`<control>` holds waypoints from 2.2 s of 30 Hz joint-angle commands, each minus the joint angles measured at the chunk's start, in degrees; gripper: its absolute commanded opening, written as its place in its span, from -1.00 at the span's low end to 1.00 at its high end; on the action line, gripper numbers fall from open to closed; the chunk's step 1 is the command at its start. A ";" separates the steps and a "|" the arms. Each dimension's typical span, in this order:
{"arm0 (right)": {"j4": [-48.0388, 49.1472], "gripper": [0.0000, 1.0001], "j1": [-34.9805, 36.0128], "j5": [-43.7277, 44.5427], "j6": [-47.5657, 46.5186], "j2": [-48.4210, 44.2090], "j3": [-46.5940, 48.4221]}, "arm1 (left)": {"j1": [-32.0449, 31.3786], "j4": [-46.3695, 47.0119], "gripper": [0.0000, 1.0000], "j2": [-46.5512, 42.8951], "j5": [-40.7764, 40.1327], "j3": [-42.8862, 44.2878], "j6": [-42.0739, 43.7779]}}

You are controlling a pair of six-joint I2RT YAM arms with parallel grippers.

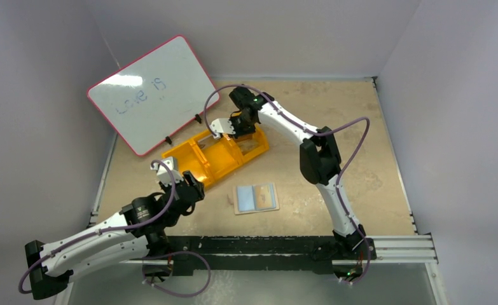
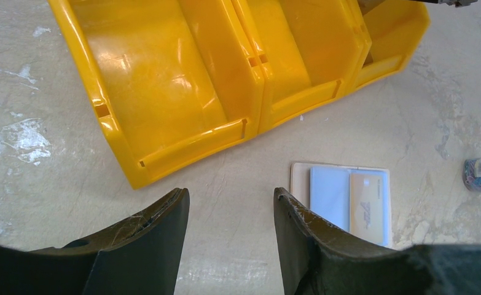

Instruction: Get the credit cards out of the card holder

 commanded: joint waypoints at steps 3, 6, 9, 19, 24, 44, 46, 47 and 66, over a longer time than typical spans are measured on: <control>4.08 -0.79 0.32 1.98 -0.50 -1.53 0.32 | -0.26 0.08 0.05 -0.08 -1.29 2.30 -0.38; 4.80 -0.77 0.41 1.50 -1.16 -2.29 -0.66 | -0.25 0.08 0.05 -0.08 -1.12 2.30 -0.43; 4.19 -0.73 0.50 1.54 -1.57 -2.53 -0.80 | -0.26 0.14 0.05 -0.24 -1.08 2.30 -0.45; 4.40 -0.69 0.59 2.19 -1.94 -2.60 -0.97 | -0.25 0.26 0.06 0.10 -1.00 2.29 -0.13; 11.44 -0.68 0.68 5.19 2.00 -5.06 -1.83 | -0.29 0.19 0.06 -0.22 -1.08 2.52 -0.15; 57.80 -0.18 0.61 10.25 95.51 -61.33 -68.54 | -0.26 19.49 0.28 7.97 7.54 6.38 9.75; 55.42 -0.19 0.62 8.60 101.75 -63.93 -73.65 | -0.24 22.82 0.28 11.76 10.39 7.36 11.15; 53.74 -0.17 0.61 9.64 105.65 -65.24 -76.03 | -0.23 24.36 0.28 13.75 11.79 7.92 11.67; 57.16 -0.37 0.68 2.58 121.02 -65.15 -94.02 | -0.22 47.19 0.13 35.96 25.11 3.79 4.22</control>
